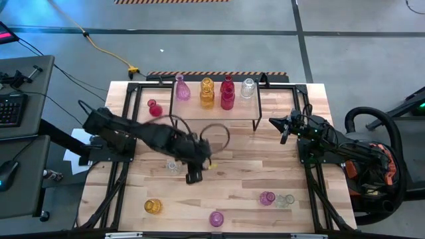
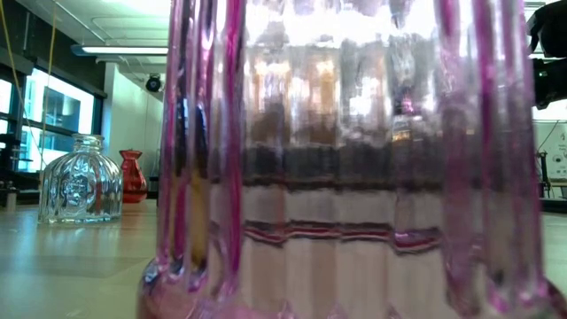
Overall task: Sort vases onto shelf
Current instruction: Put the left pink vase on the shelf aligned with the other pink vase
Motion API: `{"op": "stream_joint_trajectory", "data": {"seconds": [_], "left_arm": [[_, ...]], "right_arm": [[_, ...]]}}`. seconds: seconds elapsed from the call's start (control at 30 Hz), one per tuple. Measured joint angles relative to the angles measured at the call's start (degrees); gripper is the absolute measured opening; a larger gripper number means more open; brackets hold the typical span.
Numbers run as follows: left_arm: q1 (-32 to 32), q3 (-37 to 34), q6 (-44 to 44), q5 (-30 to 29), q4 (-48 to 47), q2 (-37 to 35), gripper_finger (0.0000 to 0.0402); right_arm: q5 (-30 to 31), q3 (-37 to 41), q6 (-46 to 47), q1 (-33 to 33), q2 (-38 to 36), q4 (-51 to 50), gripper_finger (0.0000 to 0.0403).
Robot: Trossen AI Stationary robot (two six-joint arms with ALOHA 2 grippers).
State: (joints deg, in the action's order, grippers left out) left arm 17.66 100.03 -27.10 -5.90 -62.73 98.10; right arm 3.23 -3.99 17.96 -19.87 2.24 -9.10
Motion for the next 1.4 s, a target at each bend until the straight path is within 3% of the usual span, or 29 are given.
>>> {"op": "stream_joint_trajectory", "data": {"seconds": [0.27, 0.43, 0.77, 1.4], "left_arm": [[6.36, 0.00, -6.76, 0.07, 4.63, 4.38, 0.0214], [8.84, 0.00, -6.79, -1.86, 6.23, 6.01, 0.0234], [10.39, 0.00, -5.22, -1.43, 14.49, 8.66, 0.0237], [12.91, 0.02, -12.26, 9.73, 26.25, 16.90, 0.0237]], "right_arm": [[-0.01, 0.00, 0.00, 0.01, 0.00, 0.00, 0.0000], [-0.01, 0.00, 0.00, 0.01, 0.00, 0.01, 0.0000], [0.00, 0.00, 0.00, 0.00, 0.04, 0.01, 0.0000], [-0.01, 0.00, 0.00, 0.01, 0.11, 0.00, 0.0000]]}}
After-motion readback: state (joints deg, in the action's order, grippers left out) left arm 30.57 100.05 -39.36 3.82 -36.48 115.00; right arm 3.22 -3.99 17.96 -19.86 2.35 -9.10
